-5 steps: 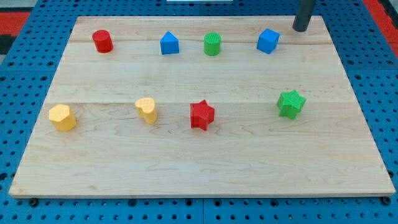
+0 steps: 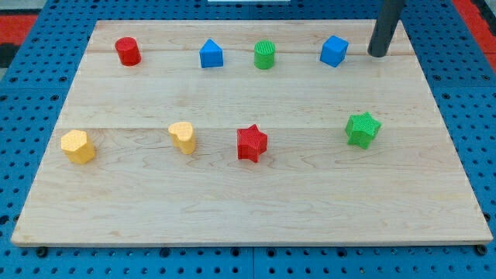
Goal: Point at the green star
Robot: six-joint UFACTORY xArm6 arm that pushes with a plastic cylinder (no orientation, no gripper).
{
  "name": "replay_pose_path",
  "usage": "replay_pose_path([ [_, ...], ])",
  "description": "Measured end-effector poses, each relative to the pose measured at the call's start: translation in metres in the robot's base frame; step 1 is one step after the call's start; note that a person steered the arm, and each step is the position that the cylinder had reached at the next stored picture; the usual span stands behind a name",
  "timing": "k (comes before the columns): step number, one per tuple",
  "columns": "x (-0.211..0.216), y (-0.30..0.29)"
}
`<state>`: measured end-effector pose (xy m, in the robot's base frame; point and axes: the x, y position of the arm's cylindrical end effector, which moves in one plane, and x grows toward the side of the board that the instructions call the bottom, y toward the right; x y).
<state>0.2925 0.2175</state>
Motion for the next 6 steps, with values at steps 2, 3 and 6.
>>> replay_pose_path([
  [2,0.044,0.0],
  [3,0.048,0.0],
  [6,0.138,0.0],
])
